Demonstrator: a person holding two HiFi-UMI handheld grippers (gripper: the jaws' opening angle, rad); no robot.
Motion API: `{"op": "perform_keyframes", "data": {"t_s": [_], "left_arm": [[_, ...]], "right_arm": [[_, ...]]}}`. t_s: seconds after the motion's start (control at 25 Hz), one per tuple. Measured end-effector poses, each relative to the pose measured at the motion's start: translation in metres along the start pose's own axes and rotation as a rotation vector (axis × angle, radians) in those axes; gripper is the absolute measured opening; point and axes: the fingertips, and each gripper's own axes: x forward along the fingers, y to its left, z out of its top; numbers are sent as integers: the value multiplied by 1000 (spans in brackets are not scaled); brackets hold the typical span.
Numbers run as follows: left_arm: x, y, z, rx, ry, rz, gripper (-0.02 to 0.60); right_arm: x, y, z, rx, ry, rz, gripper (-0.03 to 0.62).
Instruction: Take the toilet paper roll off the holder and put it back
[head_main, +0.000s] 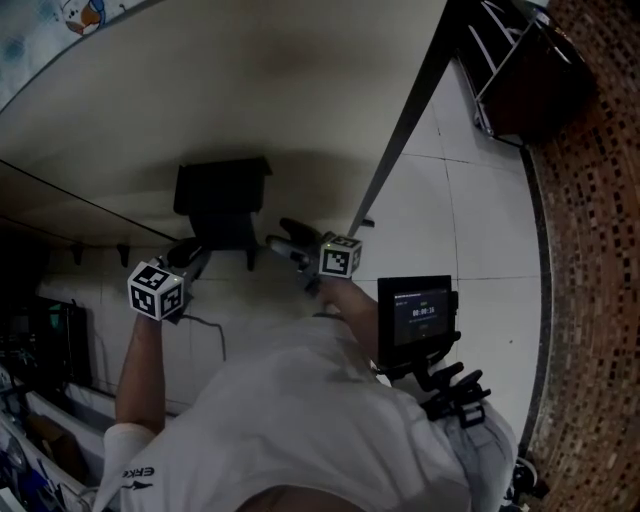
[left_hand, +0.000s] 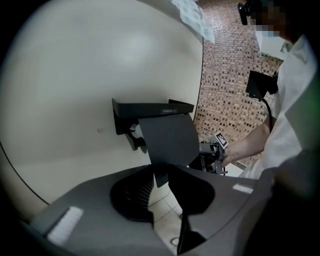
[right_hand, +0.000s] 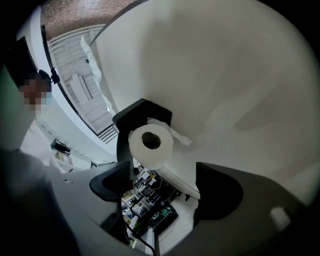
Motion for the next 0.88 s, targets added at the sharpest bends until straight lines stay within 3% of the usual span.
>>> {"op": "perform_keyframes", "data": {"t_s": [0.36, 0.88], "left_arm": [[13, 13, -3, -17, -10, 27, 78], [34, 34, -2, -8, -65, 182, 80]], "right_arm": [[-23, 6, 12, -83, -22, -45, 378], [-27, 52, 41, -480, 74, -87, 280]]}}
